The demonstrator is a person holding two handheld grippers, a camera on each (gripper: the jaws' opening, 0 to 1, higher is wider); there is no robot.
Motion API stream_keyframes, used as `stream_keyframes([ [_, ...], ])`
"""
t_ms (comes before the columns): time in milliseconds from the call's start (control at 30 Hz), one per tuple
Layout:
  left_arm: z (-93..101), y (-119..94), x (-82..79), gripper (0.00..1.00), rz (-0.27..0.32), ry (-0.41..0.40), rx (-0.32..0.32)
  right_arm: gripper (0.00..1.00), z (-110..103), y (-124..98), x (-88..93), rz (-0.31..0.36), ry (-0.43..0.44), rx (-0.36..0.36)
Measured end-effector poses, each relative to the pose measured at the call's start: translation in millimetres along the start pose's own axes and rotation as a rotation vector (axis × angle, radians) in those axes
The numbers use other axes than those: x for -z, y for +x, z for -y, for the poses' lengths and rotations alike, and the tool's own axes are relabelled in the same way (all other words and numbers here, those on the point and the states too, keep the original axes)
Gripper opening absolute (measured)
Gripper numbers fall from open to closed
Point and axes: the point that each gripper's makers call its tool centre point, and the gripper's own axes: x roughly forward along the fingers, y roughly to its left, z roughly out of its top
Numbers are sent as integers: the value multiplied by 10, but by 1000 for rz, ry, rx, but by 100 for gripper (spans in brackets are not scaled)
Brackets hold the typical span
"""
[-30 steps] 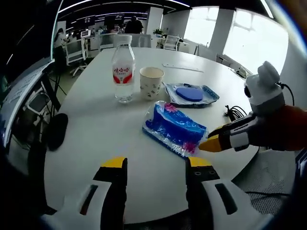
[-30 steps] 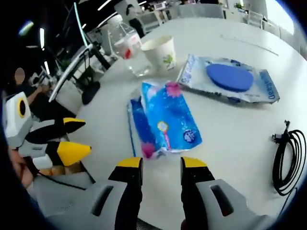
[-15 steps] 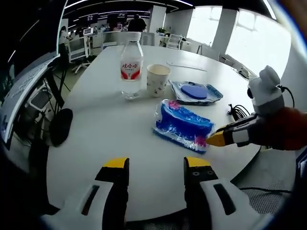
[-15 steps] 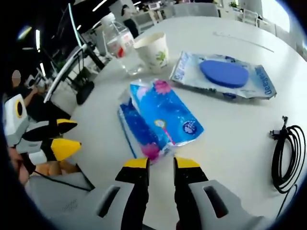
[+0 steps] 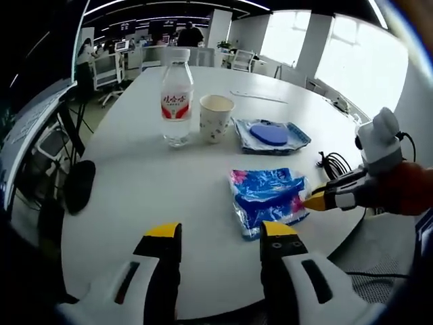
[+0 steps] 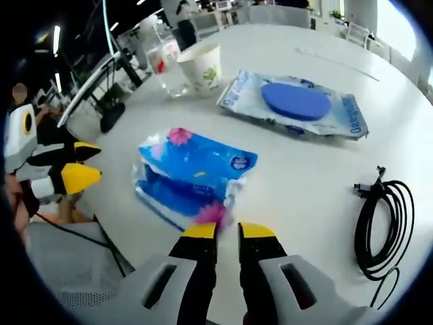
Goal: Arrange the tabletop items into an orderly group along one side of the table until the central work area is clear of visible clutter.
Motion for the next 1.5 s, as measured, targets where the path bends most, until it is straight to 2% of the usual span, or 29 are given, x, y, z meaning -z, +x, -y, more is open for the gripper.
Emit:
stream_keyframes([
  [267, 15, -14, -8, 45, 2, -5, -3, 15, -14, 12, -137, 28, -24, -18],
  [333, 25, -19, -3, 45, 2, -8, -2, 13, 4, 41, -168, 28, -29, -9],
  [400, 35, -29, 4, 45, -1, -3, -2, 6, 17, 66, -185, 28, -17, -9],
  [800, 9, -82, -10, 45, 1, -5, -15, 2, 134, -9, -155, 39, 3, -10],
  [900, 34, -75, -9, 45, 1, -6, -13, 1, 97, -34, -160, 52, 47, -47],
  [967, 33, -77, -7, 45, 4, -19, -15, 0, 122, -56, -152, 50, 33, -38],
  [1333, 161, -42, 23, 45, -7, 7, 6, 0, 263, -246, -197, 98, 50, -30],
  [1500, 289, 29, -40, 45, -1, 4, 32, 0, 355, -305, -184, 113, 62, -20],
])
